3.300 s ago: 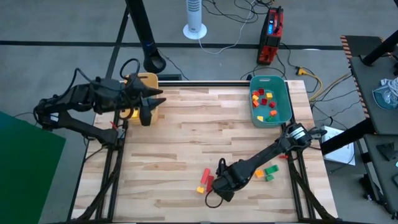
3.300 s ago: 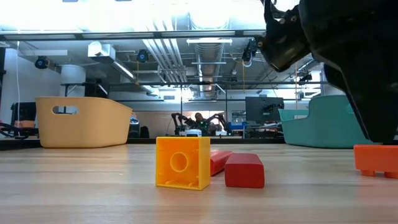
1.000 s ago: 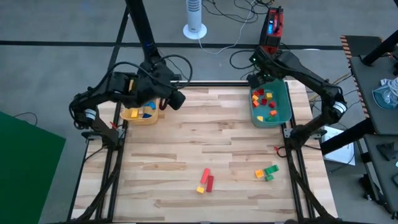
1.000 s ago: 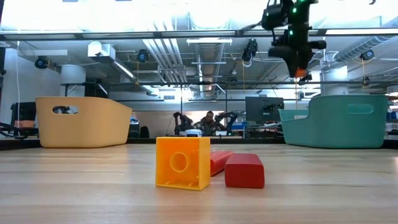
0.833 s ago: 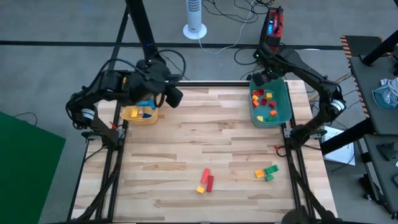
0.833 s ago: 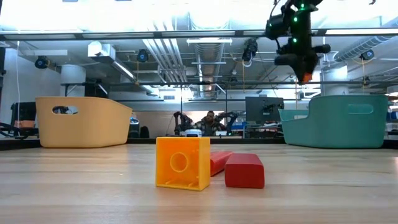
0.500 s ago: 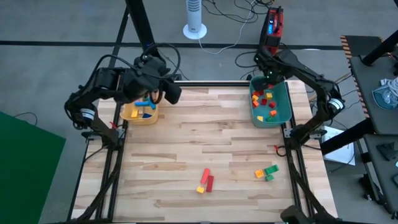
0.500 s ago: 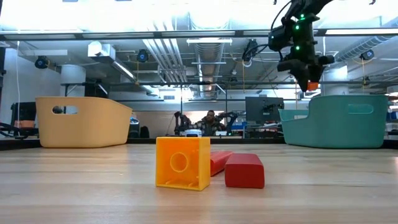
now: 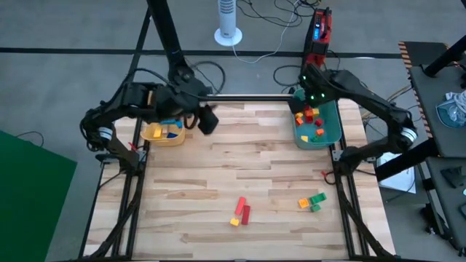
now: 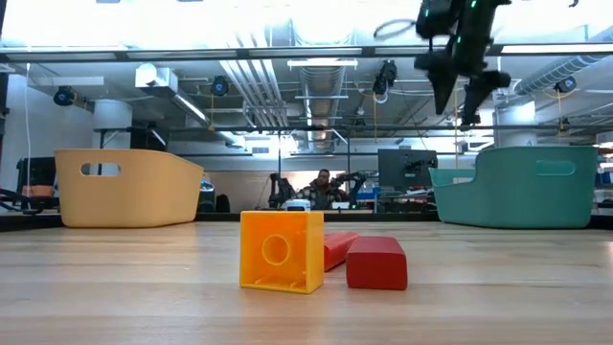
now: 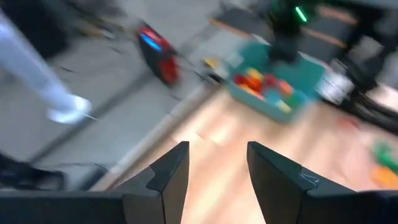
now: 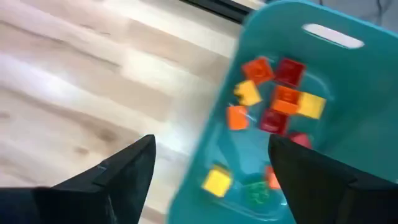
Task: Sort blocks by size
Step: Put the orange block into the yellow bin
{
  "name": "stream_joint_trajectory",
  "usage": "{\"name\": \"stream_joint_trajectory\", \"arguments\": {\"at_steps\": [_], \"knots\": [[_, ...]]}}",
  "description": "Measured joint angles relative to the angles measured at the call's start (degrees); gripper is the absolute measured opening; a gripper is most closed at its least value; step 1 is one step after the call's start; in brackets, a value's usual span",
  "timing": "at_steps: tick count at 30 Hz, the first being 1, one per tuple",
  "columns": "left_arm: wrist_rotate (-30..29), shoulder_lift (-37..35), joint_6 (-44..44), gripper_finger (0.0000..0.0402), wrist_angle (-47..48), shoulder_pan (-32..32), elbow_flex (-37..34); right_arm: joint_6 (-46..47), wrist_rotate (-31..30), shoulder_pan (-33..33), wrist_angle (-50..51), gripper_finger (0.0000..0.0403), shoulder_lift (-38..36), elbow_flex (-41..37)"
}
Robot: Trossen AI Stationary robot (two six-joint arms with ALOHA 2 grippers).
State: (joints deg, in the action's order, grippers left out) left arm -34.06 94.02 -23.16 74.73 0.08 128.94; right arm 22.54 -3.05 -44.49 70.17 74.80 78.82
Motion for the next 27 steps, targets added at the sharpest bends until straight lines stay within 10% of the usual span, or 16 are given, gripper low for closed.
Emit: {"name": "stream_joint_trajectory", "arguments": {"at_steps": [8, 16, 20, 27], "knots": [[19.4, 0.1, -5.7, 0.0149, 4.6, -2.6, -8.7, 6.9, -0.9, 12.9, -4.9, 0.0253, -8.6, -4.6], [35.0, -0.1, 4.6, 0.0149, 7.2, -4.9, -15.6, 14.5, 2.1, 32.7, -6.3, 0.0098, -11.9, -4.6], [35.4, -0.3, 5.6, 0.0149, 6.3, -4.6, -16.7, 21.2, 4.2, 44.8, -13.3, 0.0021, -11.2, -4.7], [27.9, -1.2, 8.0, 0.0149, -10.3, -5.8, -23.6, 28.0, -6.0, 56.4, -19.0, 0.0009, -3.4, -5.1]]}}
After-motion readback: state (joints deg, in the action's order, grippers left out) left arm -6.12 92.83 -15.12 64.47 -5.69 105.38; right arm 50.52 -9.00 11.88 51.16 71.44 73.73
